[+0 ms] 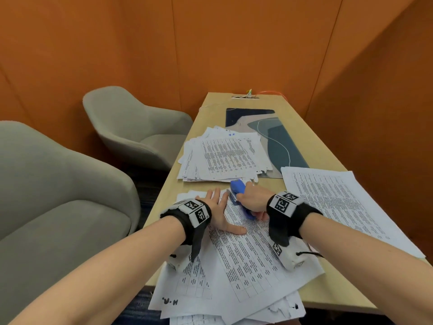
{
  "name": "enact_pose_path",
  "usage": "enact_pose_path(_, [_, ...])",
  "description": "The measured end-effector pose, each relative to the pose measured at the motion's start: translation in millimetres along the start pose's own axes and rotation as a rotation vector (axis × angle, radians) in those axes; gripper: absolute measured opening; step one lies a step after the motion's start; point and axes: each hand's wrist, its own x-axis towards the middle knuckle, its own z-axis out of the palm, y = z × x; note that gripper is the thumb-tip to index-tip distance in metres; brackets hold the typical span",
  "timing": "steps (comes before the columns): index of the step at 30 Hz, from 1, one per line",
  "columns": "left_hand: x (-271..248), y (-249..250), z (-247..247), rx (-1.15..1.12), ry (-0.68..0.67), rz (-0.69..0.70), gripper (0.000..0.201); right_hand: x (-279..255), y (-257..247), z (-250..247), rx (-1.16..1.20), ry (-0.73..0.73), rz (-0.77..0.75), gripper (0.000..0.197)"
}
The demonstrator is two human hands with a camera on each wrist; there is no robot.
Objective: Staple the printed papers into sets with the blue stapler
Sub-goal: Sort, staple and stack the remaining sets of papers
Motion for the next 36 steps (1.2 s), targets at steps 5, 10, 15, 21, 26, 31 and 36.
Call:
enact_pose_path(5, [-5.1,-3.2,-10.3,-0.183,0.117,0.035,0.114,-19.2,26.3,-3.3,0.102,0.074,-0.055,0.043])
enact_pose_path(10, [-13.1,4.2,-29.9,-1.201,0.314,0.066,0.042,-44.1,33.7,0.6,0.09,0.25,-0.136,0.033])
enact_pose_path(15, [-21.7,12.1,-38.6,-1.588,0.008,0.161,0.017,-56.8,31.8,-2.6,0.043,0.326,-0.163,0.034])
enact_pose_path(21, [-11.9,17.1,-38.0,-1.422,0.197,0.155,0.014,-56.9,30.2,-5.1,0.01,0.352,-0.167,0.036])
enact_pose_path(26, [-5.0,15.1,-46.0,-1.388,0.248,0.124,0.011,-54.9,27.4,-7.1,-0.021,0.359,-0.147,0.036])
enact_pose_path(31, [-0.9,5.4,-58.0,-1.507,0.238,0.1,0.007,-55.2,25.0,-7.7,-0.031,0.365,-0.137,0.034])
enact_pose_path(36, [0.6,5.6,-63.0,-1.527,0.262,0.107,0.009,-55.4,27.5,-6.6,-0.05,0.377,-0.151,0.036])
